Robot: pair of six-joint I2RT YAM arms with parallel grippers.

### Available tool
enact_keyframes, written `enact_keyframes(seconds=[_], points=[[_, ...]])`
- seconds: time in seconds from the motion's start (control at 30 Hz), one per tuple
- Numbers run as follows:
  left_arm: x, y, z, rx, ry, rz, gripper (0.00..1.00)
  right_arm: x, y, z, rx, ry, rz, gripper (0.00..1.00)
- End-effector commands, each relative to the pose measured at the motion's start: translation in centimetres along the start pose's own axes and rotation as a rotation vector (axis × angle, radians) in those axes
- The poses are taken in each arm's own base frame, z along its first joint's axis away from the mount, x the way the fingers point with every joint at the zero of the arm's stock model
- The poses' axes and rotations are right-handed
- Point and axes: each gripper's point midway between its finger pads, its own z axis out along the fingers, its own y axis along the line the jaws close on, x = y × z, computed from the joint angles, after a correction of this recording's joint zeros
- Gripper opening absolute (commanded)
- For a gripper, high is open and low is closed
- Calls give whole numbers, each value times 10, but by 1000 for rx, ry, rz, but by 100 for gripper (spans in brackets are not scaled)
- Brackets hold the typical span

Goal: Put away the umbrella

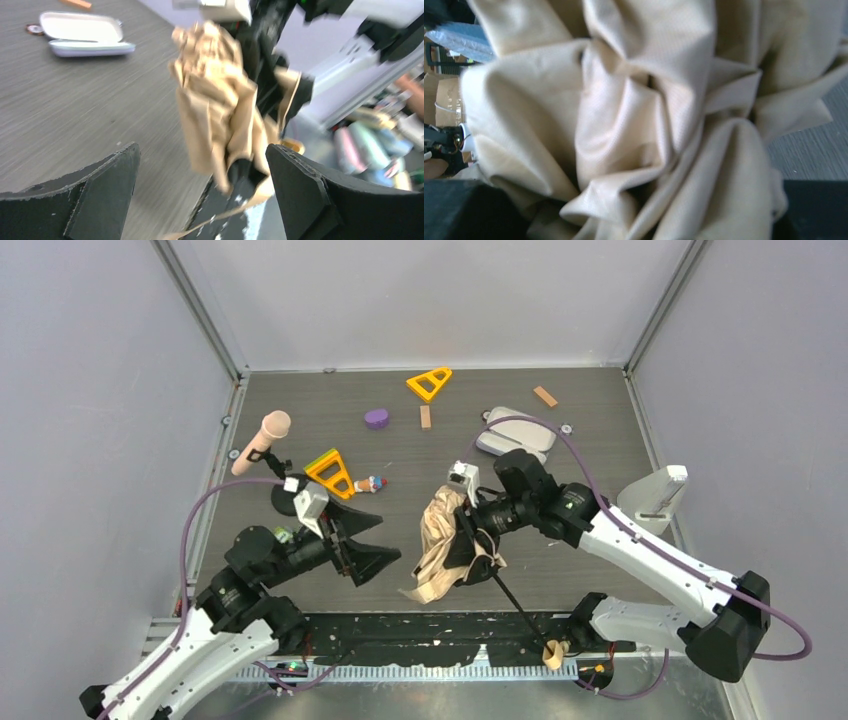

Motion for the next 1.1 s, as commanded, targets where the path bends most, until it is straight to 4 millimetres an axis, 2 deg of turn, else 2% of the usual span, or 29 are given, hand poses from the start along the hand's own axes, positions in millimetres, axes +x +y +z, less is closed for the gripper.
enact_keyframes(seconds=[0.0, 0.17, 0.27, 0.37, 0.73, 0.87, 0.97, 1.07], points=[[-60, -21, 24, 70, -188, -288, 100, -19, 15, 11, -41, -39, -103, 6], [-63, -18, 50, 110, -219, -434, 100, -25, 23, 18, -51, -36, -145, 6], [-59, -18, 61, 149, -213, -489, 100, -28, 23, 20, -49, -36, -157, 6], [-45, -10, 70, 119, -170, -493, 100, -29, 24, 20, -49, -36, -169, 6], [-19, -12, 79, 157, -73, -478, 99, -31, 21, 20, -33, -13, -197, 6], [-9, -14, 83, 175, -28, -471, 66, -34, 23, 19, -34, -16, -203, 6], [-6, -18, 86, 196, -5, -468, 46, -36, 24, 18, -32, -15, -205, 6], [-2, -23, 89, 219, 13, -474, 18, -37, 18, 17, 5, -17, -208, 6]])
